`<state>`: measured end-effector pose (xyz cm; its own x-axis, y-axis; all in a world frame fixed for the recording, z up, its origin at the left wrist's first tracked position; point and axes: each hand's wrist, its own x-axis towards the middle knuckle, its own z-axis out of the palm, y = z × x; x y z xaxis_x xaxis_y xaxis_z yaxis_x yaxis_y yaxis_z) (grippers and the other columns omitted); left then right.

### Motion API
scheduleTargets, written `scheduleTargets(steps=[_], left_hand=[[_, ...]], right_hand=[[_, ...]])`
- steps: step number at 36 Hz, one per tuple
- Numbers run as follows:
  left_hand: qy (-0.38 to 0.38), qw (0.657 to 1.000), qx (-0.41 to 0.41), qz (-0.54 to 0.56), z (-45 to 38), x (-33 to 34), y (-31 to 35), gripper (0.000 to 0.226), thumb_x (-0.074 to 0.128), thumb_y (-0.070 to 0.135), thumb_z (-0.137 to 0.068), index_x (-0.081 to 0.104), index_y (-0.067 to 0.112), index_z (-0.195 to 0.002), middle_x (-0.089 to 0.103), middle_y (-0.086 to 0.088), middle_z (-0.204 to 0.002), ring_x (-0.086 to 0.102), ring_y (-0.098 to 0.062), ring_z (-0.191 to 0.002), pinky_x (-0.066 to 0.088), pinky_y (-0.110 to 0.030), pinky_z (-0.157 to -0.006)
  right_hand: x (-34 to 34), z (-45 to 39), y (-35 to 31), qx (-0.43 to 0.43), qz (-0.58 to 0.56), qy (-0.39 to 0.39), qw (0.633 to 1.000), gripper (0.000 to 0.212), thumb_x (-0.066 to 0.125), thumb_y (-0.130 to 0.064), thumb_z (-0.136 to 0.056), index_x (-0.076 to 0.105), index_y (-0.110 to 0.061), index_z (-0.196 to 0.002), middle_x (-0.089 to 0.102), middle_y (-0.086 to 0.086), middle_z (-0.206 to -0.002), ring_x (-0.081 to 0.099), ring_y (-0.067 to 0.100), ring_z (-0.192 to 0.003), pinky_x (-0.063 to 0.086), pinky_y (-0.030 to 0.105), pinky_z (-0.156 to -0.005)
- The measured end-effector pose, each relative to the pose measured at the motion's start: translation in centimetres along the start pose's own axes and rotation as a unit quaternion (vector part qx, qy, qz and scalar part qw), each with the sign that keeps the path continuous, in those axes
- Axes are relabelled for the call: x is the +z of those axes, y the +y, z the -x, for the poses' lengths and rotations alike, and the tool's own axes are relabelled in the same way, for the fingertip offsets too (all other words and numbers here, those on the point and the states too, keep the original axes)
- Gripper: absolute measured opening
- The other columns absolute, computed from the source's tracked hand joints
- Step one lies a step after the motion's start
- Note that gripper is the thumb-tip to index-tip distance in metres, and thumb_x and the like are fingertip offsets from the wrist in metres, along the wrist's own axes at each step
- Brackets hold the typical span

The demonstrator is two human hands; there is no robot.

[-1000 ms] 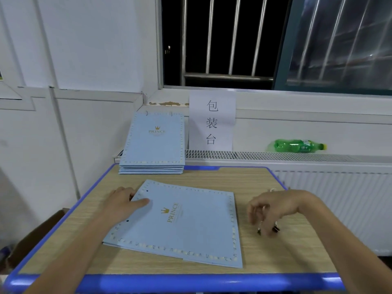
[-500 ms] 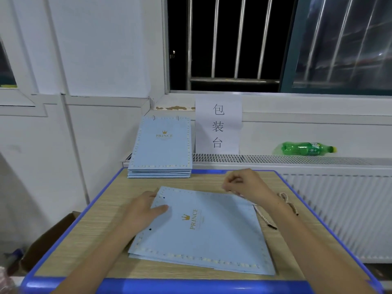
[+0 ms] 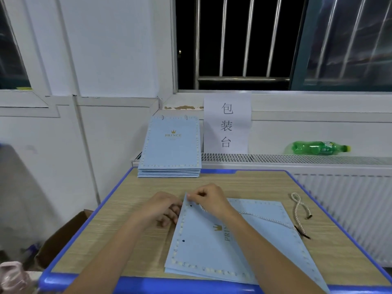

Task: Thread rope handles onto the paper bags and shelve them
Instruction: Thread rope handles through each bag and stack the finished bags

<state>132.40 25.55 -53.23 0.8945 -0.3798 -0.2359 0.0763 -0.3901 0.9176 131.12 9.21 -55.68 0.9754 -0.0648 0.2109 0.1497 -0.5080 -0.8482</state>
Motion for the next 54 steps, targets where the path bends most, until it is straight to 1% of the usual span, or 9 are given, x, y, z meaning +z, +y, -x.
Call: scheduleTargets(steps=[2,6,15,26,33,43,49,52,54], left_hand=[[-0.012,1.0,0.001,-0.006,-0.2,-0.2,-0.1,0.023,0.048,0.011,-0.094,0.065,-0.004,-0.09,0.064,-0.011,-0.066,0.057,-0.017,-0.045,0.031,-0.02,-0.034],[-0.052,0.998,0.029,-0.036,-0.2,-0.6,-0.2,0.018,0.046,0.002,-0.095,0.061,-0.004,-0.101,0.065,-0.006,-0.064,0.058,-0.012,-0.045,0.035,-0.02,-0.034],[-0.014,0.988,0.095,-0.12,-0.2,0.1,-0.7,0.013,0.058,0.013,-0.092,0.07,0.012,-0.095,0.052,0.002,-0.051,0.039,-0.005,-0.033,0.025,-0.017,-0.031],[0.027,0.989,0.117,-0.088,-0.5,0.7,-1.5,0.024,0.06,0.014,-0.091,0.072,0.023,-0.072,0.053,-0.002,-0.057,0.033,-0.006,-0.036,0.018,-0.018,-0.033],[0.009,0.989,0.122,-0.085,-0.1,0.8,-1.2,0.022,0.057,0.018,-0.094,0.073,0.015,-0.079,0.052,0.009,-0.043,0.031,-0.004,-0.028,0.016,-0.018,-0.032],[0.004,0.985,0.137,-0.103,-0.4,0.7,-1.5,0.026,0.055,0.018,-0.096,0.072,-0.001,-0.094,0.056,-0.015,-0.069,0.03,-0.004,-0.029,0.018,-0.018,-0.032],[0.055,0.977,0.168,-0.118,-1.0,1.0,-1.8,0.014,0.058,0.015,-0.092,0.071,0.021,-0.091,0.06,0.002,-0.067,0.037,-0.003,-0.031,0.023,-0.018,-0.029],[0.058,0.976,0.184,-0.102,-1.1,1.3,-1.9,0.016,0.062,0.014,-0.089,0.075,0.023,-0.089,0.067,0.008,-0.069,0.054,-0.006,-0.047,0.042,-0.024,-0.041],[0.033,0.979,0.189,-0.068,-1.2,1.6,-1.9,0.016,0.064,0.012,-0.088,0.077,0.021,-0.089,0.074,0.006,-0.079,0.066,-0.007,-0.068,0.053,-0.028,-0.066]], right_hand=[[0.0,0.2,0.1,0.015,0.009,-0.015,1.0,0.035,0.062,-0.026,-0.09,0.07,0.007,-0.086,0.068,0.023,-0.084,0.046,0.006,-0.055,0.035,0.014,-0.053],[-0.8,0.5,0.1,0.056,-0.028,-0.058,0.996,0.025,0.048,-0.01,-0.096,0.072,-0.01,-0.103,0.064,-0.017,-0.062,0.048,-0.001,-0.053,0.038,0.01,-0.056],[-1.3,0.8,0.2,0.031,-0.15,-0.042,0.987,0.011,0.057,-0.004,-0.092,0.062,-0.01,-0.084,0.067,0.001,-0.071,0.051,0.006,-0.052,0.04,0.015,-0.048],[-1.0,1.3,0.1,-0.011,-0.106,-0.015,0.994,0.019,0.061,-0.007,-0.091,0.064,-0.018,-0.075,0.065,-0.003,-0.07,0.051,0.005,-0.054,0.042,0.016,-0.053],[-0.8,1.4,0.2,-0.027,-0.106,-0.002,0.994,0.016,0.063,-0.008,-0.089,0.064,-0.017,-0.076,0.064,0.001,-0.073,0.052,0.005,-0.055,0.044,0.017,-0.056],[-0.2,1.5,0.4,-0.038,-0.096,-0.004,0.995,0.019,0.063,-0.007,-0.089,0.062,-0.02,-0.075,0.063,-0.006,-0.077,0.053,-0.001,-0.061,0.045,0.013,-0.063],[-0.2,1.1,0.6,-0.008,-0.132,0.007,0.991,0.02,0.069,0.0,-0.082,0.062,-0.017,-0.075,0.063,-0.002,-0.076,0.057,0.008,-0.066,0.049,0.015,-0.064],[-0.2,1.0,0.8,0.002,-0.14,0.008,0.99,0.02,0.07,0.002,-0.08,0.061,-0.015,-0.073,0.062,-0.001,-0.073,0.056,0.008,-0.062,0.049,0.017,-0.062],[-0.4,1.0,0.7,0.003,-0.13,-0.005,0.991,0.02,0.069,0.0,-0.082,0.06,-0.015,-0.073,0.062,-0.002,-0.072,0.056,0.003,-0.058,0.046,0.014,-0.06]])
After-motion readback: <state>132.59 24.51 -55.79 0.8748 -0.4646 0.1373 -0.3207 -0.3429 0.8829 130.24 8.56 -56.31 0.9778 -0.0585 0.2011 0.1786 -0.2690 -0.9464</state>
